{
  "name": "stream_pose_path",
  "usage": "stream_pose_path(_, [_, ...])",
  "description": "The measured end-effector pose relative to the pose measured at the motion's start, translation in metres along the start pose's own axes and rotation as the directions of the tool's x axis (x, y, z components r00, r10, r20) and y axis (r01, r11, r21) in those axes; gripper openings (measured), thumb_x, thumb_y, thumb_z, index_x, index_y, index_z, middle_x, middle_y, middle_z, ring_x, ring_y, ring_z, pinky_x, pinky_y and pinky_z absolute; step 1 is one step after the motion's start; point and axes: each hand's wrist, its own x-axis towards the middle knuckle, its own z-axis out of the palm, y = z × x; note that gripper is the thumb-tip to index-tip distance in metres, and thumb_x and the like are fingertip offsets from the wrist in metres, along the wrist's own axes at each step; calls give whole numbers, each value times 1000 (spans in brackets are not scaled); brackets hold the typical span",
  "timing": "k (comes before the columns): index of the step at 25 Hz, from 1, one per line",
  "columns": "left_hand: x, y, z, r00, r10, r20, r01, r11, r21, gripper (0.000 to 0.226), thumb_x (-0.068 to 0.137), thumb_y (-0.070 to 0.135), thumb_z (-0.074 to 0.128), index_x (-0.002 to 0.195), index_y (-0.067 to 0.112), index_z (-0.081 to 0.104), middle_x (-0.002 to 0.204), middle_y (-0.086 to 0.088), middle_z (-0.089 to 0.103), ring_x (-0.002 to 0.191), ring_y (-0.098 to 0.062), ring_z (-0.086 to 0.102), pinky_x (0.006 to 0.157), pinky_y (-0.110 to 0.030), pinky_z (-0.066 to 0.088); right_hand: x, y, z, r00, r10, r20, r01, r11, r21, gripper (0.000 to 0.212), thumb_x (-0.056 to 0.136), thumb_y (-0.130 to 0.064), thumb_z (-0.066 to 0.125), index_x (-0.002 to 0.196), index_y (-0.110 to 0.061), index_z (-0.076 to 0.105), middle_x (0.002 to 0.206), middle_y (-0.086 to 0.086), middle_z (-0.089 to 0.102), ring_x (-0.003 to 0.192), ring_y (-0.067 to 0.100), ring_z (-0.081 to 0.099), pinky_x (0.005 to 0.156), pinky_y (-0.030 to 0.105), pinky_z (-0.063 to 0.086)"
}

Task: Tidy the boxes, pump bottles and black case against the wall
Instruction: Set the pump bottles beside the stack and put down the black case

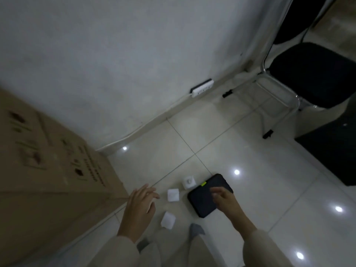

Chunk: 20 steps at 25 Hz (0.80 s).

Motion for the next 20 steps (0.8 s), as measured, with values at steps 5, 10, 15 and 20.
stream_pose_path(5, [46, -86, 116, 983, -70, 170, 78, 996, -44, 37, 80, 21, 59, 116, 29, 53, 124, 10, 52, 128, -11, 40, 109, -33, 33, 125, 60, 63, 994, -67, 83, 78, 988, -136, 57, 86, -6, 58, 137, -12, 33, 138, 12, 41, 112, 19, 46, 90, 25, 40])
stream_pose_path(10, [84, -152, 230, 846, 156, 511, -157, 987, -42, 80, 68, 48, 60, 139, 38, 26, 143, 17, 26, 137, -2, 21, 112, -19, 20, 257, 100, 97, 865, -373, 334, 478, 814, -330, 94, 72, -10, 74, 134, -49, 13, 155, -3, 12, 142, 9, 11, 115, 38, 24])
stream_pose_path(15, [100, -189, 297, 832, 232, 504, -162, 970, -181, 81, 57, 49, 60, 132, 44, 30, 131, 19, 45, 119, -6, 48, 97, -28, 43, 330, 86, 120, 755, -575, 316, 654, 702, -283, 57, 76, -14, 69, 115, -32, 32, 107, 3, 65, 95, 23, 63, 83, 32, 51])
stream_pose_path(20, [127, -233, 298, 983, 12, 181, 67, 901, -429, 76, 57, 43, 71, 128, 35, 44, 108, 21, 62, 103, -8, 63, 89, -31, 53, 377, 48, 165, 614, -681, 398, 789, 550, -275, 48, 83, -12, 63, 112, -25, 27, 93, 12, 70, 87, 31, 62, 78, 33, 51])
